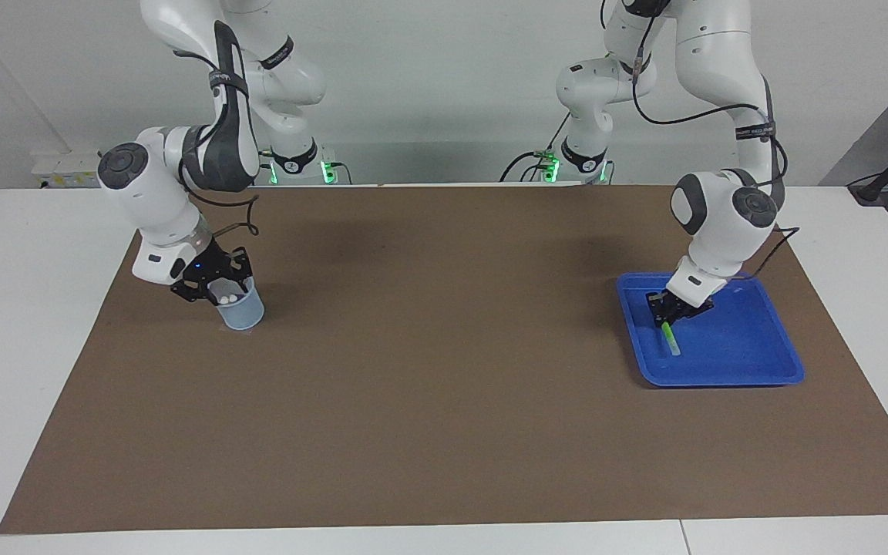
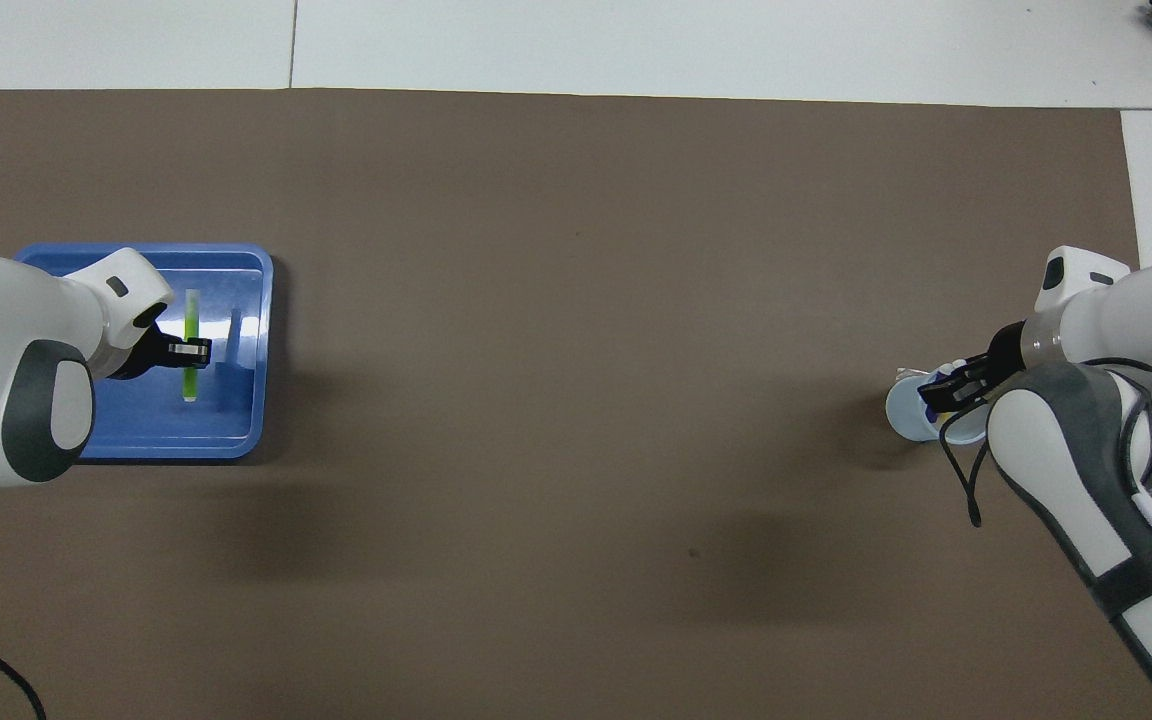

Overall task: Right arm passes pens to left for tray arrangement
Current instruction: 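Lay the green pen in the blue tray and open the left gripper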

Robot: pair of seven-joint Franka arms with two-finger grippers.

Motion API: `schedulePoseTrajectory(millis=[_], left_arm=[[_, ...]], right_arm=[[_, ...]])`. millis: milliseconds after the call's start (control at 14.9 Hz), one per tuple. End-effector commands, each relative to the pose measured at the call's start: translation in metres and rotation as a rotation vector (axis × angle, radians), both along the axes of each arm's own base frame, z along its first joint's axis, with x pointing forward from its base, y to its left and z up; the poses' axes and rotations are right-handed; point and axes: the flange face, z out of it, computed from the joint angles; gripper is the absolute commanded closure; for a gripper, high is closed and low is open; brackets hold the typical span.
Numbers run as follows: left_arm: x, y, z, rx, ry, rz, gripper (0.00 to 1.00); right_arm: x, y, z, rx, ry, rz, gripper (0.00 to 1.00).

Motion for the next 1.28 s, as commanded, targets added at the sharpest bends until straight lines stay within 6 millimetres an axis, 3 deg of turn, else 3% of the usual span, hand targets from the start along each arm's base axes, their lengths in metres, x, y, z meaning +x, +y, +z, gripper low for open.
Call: schedulePoseTrajectory(millis=[0,67,202,336,470,739,806,873,941,1209], left_arm=[[-0.007,0.006,-0.016,0.009,-0.024,0.001,1.0],[-0.007,0.006,-0.017,0.009,-0.026,0.0,1.0],[-0.007,0.005,-0.019,0.009,-0.025,-0.003,0.66],[-0.007,0.006,-0.018,0.007,-0.024,0.006,0.48],[-0.006,0.007,-0.018,0.006,-0.024,0.015,0.31],[-0.001,0.008,-0.01,0.0,-0.006,0.023,0.3],[0.004,0.008,-0.001,0.0,0.013,0.023,0.3],[0.009,0.008,0.01,0.0,0.037,0.022,0.3],[0.016,0.008,0.025,0.0,0.059,0.02,0.3],[0.029,0.006,0.074,-0.04,0.121,0.043,0.3]], right_arm=[[0.002,-0.002,-0.004,-0.012,-0.002,-0.037,0.62],[0.005,-0.002,-0.004,-0.012,-0.004,-0.06,0.67],[0.007,-0.001,-0.002,-0.013,-0.008,-0.082,0.78],[0.006,-0.001,-0.002,-0.013,-0.003,-0.083,1.0],[0.004,-0.002,-0.003,-0.012,0.01,-0.083,1.0],[0.002,-0.002,-0.002,-0.011,0.024,-0.083,1.0],[0.003,-0.002,-0.002,-0.011,0.021,-0.083,0.93],[0.006,-0.002,0.001,-0.011,0.014,-0.082,0.6],[0.01,0.0,0.006,-0.011,0.004,-0.079,0.55],[0.018,0.006,0.014,0.003,-0.009,-0.122,0.55]])
